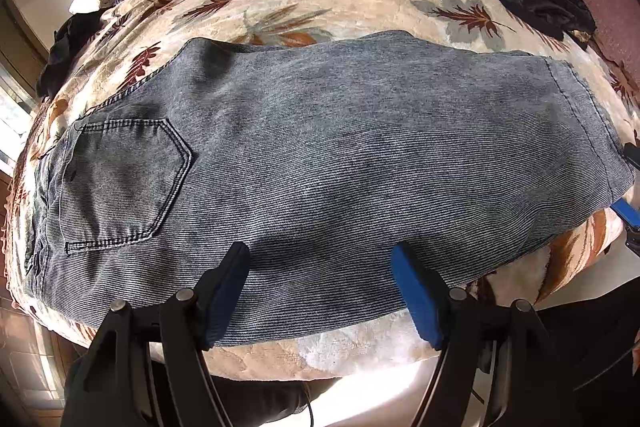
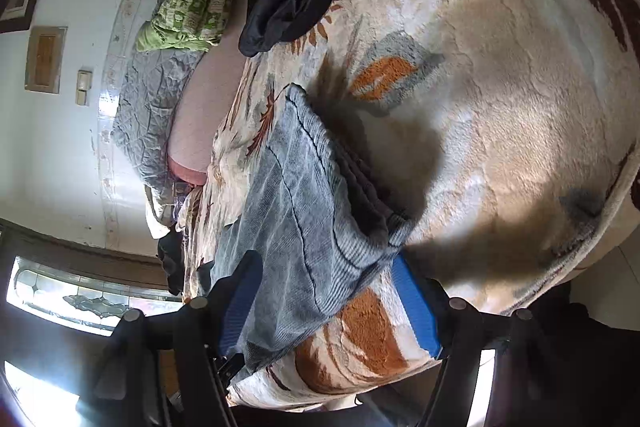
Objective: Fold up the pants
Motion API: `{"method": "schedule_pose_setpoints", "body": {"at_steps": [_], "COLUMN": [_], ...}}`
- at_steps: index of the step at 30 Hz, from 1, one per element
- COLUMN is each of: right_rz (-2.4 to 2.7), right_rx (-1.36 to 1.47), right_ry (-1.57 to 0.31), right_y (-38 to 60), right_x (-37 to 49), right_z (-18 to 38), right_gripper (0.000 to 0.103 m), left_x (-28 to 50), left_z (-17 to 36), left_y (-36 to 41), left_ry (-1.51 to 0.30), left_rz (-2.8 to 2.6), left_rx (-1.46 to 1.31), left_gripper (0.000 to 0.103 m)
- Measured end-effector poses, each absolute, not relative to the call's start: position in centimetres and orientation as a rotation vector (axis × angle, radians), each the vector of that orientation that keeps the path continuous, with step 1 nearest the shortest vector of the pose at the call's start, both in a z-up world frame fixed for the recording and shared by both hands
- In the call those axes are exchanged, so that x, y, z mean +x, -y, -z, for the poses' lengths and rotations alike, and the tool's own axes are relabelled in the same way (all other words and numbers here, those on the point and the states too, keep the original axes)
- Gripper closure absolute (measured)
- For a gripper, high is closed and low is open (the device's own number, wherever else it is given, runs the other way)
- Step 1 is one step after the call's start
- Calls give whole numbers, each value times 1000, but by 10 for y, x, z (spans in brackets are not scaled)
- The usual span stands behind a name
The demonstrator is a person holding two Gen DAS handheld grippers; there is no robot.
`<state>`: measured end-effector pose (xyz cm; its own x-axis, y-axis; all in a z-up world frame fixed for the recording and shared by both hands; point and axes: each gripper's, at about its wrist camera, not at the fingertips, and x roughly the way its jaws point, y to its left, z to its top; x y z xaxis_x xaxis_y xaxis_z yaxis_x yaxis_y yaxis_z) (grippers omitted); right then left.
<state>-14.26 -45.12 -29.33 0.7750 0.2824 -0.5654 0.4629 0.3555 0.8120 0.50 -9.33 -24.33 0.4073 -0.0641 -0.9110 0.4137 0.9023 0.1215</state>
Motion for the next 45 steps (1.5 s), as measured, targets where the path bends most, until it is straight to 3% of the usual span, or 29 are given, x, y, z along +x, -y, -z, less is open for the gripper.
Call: {"method": "schedule_pose_setpoints", "body": {"at_steps": [8, 12, 19, 31, 41, 44, 45], "right_rz": [182, 227, 200, -5, -239, -297, -329], "right_rx": [1248, 1236, 1133, 802, 692, 699, 715], "right_ry": [-670, -655, -635, -602, -730, -828, -850], "right_y": [451, 456, 447, 356, 248, 223, 219], "right_x": [-134, -132, -123, -78, -16, -2, 1], "right_z": [295, 298, 283, 205, 205, 220, 224], "right_gripper": [34, 71, 81, 81, 81, 62, 44], "left_x": [10, 12, 21, 25, 29, 32, 33], "left_z": [233, 246, 245, 228, 216, 216, 216], "left_y": [102, 101, 88, 38, -22, -38, -42], "left_ry": [-1070, -1112, -1129, -1130, -1112, -1114, -1115], "left_rz": [331, 323, 289, 240, 151, 119, 112], "left_rx": [353, 347, 301, 195, 100, 74, 68], "left_gripper": [29, 29, 29, 29, 29, 29, 29]}}
